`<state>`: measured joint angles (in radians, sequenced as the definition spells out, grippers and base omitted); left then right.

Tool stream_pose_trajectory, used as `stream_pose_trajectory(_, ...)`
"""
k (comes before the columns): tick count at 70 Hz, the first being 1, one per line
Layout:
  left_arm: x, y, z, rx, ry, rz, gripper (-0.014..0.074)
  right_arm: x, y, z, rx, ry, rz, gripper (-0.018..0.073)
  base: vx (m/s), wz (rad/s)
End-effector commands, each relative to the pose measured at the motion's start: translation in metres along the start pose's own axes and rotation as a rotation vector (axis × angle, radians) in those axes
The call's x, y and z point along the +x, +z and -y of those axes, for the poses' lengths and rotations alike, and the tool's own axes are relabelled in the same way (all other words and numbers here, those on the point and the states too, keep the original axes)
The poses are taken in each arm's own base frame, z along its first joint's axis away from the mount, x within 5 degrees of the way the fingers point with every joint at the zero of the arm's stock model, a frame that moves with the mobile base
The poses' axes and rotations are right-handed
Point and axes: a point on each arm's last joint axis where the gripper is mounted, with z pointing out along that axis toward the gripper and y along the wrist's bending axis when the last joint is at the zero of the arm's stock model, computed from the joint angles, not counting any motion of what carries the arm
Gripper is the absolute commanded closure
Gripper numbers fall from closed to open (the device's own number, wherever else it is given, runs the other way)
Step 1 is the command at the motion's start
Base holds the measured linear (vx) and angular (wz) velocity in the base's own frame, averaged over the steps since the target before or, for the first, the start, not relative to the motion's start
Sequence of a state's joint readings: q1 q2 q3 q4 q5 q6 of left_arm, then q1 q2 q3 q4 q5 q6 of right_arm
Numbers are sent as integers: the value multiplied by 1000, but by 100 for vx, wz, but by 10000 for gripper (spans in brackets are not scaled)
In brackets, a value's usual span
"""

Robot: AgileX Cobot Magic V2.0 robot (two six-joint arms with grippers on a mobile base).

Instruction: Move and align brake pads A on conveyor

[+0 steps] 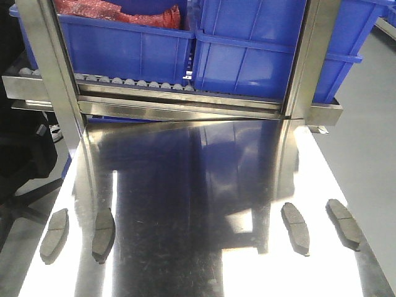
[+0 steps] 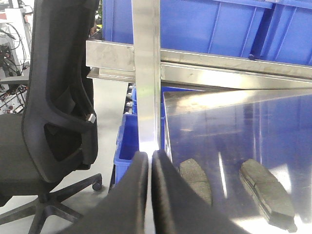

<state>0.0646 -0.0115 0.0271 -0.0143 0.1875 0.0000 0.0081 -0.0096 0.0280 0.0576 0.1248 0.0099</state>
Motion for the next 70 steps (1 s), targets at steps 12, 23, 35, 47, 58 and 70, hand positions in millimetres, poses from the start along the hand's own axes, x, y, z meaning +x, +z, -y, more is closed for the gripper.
stream_pose_trajectory(12, -6, 0, 0, -1, -17, 101, 603, -5, -1, 0, 0, -15, 80, 563, 0, 0)
stream_pose_trajectory(23, -44, -11, 1, 2, -16, 175, 603, -5, -1, 0, 0, -15, 80, 563, 0, 0)
stream_pose_trajectory(35, -98, -15, 2, 4, -16, 129, 603, -5, -1, 0, 0, -15, 80, 563, 0, 0)
stream_pose_trajectory(47, -136, -1, 2, 3, -16, 37, 603, -5, -1, 0, 0, -15, 80, 563, 0, 0)
stream_pose_trajectory(58, -142, 7, 2, 3, -16, 18, 601, -5, -1, 0, 0, -15, 80, 563, 0, 0)
stream_pose_trajectory(70, -140, 7, 2, 3, -16, -3, 512, -5, -1, 0, 0, -15, 80, 563, 0, 0)
